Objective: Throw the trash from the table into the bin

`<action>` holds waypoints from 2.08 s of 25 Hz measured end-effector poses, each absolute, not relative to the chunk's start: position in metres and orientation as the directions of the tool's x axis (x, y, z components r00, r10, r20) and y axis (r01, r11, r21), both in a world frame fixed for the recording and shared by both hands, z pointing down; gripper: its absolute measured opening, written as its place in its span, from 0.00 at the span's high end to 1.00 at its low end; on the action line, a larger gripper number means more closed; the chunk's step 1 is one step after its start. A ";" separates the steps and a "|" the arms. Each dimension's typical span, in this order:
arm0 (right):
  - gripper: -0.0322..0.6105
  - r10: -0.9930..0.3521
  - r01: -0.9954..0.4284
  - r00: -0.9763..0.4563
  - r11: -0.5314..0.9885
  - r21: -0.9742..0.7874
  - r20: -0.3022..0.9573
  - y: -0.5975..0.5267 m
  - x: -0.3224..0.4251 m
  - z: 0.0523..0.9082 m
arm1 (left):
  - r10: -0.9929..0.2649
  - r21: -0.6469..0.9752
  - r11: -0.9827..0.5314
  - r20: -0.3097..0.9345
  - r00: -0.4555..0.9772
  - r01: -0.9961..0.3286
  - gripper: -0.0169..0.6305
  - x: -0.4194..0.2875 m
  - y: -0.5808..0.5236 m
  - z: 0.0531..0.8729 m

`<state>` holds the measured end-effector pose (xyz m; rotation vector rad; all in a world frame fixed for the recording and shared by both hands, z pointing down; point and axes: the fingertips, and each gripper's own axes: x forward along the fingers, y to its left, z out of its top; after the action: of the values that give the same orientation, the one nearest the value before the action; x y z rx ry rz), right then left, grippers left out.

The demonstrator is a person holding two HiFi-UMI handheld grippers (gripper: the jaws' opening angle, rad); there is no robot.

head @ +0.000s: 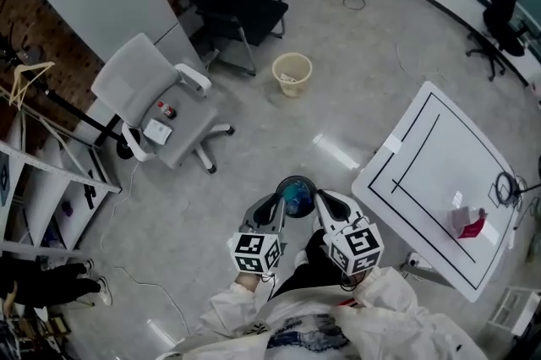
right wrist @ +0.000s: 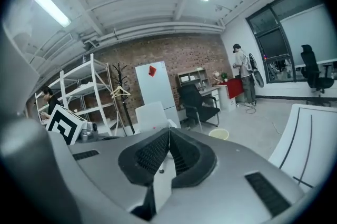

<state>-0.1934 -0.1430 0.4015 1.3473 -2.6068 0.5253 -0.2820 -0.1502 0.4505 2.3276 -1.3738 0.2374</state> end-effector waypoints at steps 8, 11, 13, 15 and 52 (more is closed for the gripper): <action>0.92 -0.786 -0.801 -0.591 0.545 -0.248 0.182 -0.119 -0.194 0.330 | -0.826 0.215 -0.443 0.280 0.490 -0.870 0.94 -0.274 -0.133 0.385; 0.92 -0.798 -0.810 -0.579 0.538 -0.234 0.169 -0.114 -0.187 0.318 | -0.834 0.175 -0.457 0.258 0.488 -0.872 0.95 -0.271 -0.129 0.366; 0.92 -0.809 -0.818 -0.566 0.526 -0.233 0.162 -0.112 -0.182 0.313 | -0.836 0.162 -0.464 0.246 0.491 -0.871 0.96 -0.269 -0.125 0.355; 0.92 -0.819 -0.825 -0.554 0.515 -0.232 0.150 -0.109 -0.179 0.306 | -0.838 0.149 -0.469 0.237 0.492 -0.871 0.96 -0.270 -0.122 0.344; 0.92 -0.817 -0.825 -0.558 0.529 -0.196 0.146 -0.095 -0.192 0.292 | -0.842 0.148 -0.482 0.194 0.503 -0.864 0.96 -0.279 -0.109 0.319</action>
<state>-0.1922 -0.0947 0.2919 1.4582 -2.7153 0.3780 -0.2786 -0.1093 0.3194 2.5211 -1.4557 0.1395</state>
